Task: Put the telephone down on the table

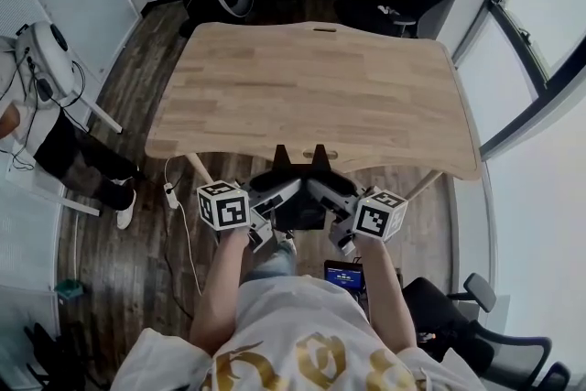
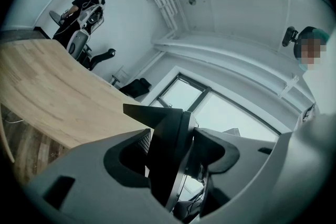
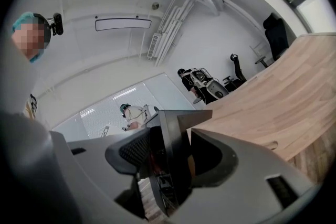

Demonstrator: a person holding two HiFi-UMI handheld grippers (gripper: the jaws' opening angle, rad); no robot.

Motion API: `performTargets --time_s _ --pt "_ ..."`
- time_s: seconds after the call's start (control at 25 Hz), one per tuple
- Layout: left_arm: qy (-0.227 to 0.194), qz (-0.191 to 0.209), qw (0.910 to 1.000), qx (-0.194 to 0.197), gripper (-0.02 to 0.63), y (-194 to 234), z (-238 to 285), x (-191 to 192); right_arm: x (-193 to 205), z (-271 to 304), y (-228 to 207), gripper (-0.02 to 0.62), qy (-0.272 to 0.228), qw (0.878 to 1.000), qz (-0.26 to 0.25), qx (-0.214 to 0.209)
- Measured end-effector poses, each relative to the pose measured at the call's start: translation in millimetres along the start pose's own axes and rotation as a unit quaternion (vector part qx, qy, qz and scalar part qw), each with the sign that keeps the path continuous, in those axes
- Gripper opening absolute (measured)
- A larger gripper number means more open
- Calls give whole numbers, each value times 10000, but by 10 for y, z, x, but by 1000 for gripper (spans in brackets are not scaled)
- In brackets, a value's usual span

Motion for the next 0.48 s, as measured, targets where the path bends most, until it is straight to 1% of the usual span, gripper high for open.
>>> performTargets --time_s 0.16,0.48 --pt "22 -53 9999 90 242 304 184 -245 -227 166 -292 225 20 9999 35 123" --pt "254 -200 9988 360 242 1060 594 -1010 -902 666 -981 225 4 9991 177 384"
Point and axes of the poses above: the fingertips, and each gripper's own axes: z forward along the fingers, y to its left, x out of its underside, the point moved 5 cm from there along -z, backward along the fingers, and after that the axes turned 11 degrees about y, right-handed, at the moved point
